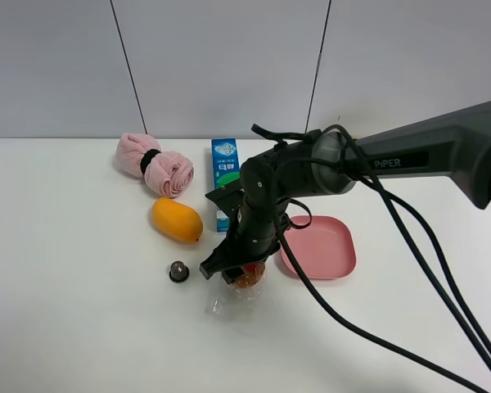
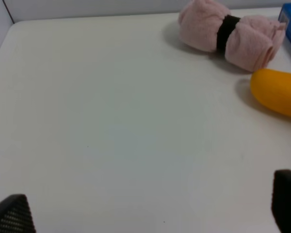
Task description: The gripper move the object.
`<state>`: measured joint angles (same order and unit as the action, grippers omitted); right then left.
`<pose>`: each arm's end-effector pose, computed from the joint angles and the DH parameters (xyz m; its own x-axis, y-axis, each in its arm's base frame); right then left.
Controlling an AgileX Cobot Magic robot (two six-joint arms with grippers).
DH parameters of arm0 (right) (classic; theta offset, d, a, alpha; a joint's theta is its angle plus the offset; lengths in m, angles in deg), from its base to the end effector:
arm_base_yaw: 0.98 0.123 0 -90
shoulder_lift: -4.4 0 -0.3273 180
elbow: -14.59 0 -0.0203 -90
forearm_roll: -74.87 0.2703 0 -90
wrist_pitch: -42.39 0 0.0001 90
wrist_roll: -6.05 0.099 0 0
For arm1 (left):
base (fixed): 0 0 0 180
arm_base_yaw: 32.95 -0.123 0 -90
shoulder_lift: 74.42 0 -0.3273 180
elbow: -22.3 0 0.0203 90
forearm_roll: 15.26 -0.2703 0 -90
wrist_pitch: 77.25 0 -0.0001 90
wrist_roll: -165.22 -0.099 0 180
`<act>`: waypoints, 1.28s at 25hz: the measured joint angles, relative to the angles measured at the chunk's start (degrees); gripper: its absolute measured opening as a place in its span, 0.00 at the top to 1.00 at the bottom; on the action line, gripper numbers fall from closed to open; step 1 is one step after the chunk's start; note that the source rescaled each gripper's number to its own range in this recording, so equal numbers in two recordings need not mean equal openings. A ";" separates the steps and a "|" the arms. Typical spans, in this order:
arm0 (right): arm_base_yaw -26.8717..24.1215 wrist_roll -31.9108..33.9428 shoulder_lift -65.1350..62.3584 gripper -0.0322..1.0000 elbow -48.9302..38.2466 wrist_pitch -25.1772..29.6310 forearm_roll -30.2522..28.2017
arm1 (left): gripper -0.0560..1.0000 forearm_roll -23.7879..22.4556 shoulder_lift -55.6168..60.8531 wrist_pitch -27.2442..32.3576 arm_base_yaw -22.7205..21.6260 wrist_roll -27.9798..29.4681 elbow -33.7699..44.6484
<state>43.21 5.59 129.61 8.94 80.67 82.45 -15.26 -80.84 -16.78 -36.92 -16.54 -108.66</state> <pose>0.2993 0.3023 0.1321 -0.7681 -0.6134 -0.1840 -0.6353 0.7660 0.0983 -0.0251 -0.0017 0.2862 -0.4381 0.0004 -0.8989 -0.0558 0.9981 0.0276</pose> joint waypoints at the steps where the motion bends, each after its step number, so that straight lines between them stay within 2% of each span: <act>1: 0.00 0.45 0.00 0.96 0.00 0.30 -0.06 | 0.00 0.00 0.00 0.00 0.00 0.00 0.00; 10: 0.00 2.87 0.00 0.96 0.00 4.51 -0.08 | 0.00 0.00 0.00 0.00 0.00 0.00 0.00; 11: 0.00 2.87 -0.12 0.92 0.00 4.64 -0.08 | 0.00 0.00 0.00 0.00 0.00 0.00 0.00; 14: 0.00 2.87 -0.88 0.53 0.00 4.44 -0.02 | 0.00 0.00 0.00 0.00 0.00 0.00 0.00; 15: 0.00 2.87 -1.20 0.42 0.00 4.31 -0.02 | 0.00 0.00 0.00 0.00 0.00 0.00 0.00; 16: 0.00 2.87 -1.61 0.34 0.00 4.32 -0.02 | 0.00 0.00 0.00 0.00 0.00 0.00 0.00; 18: 0.00 2.87 -2.27 0.27 0.00 4.32 0.03 | 0.00 0.00 0.00 0.00 0.00 0.00 0.00; 24: 0.00 2.87 -2.71 0.23 0.00 4.89 0.11 | 0.00 0.00 0.00 0.00 0.00 0.00 0.00; 32: 0.00 2.87 -12.29 0.23 0.00 11.82 3.27 | 0.00 0.00 0.00 0.00 0.00 0.00 0.00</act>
<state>43.21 8.47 117.32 8.94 92.49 85.72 -15.26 -80.84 -16.78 -36.92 -16.54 -108.66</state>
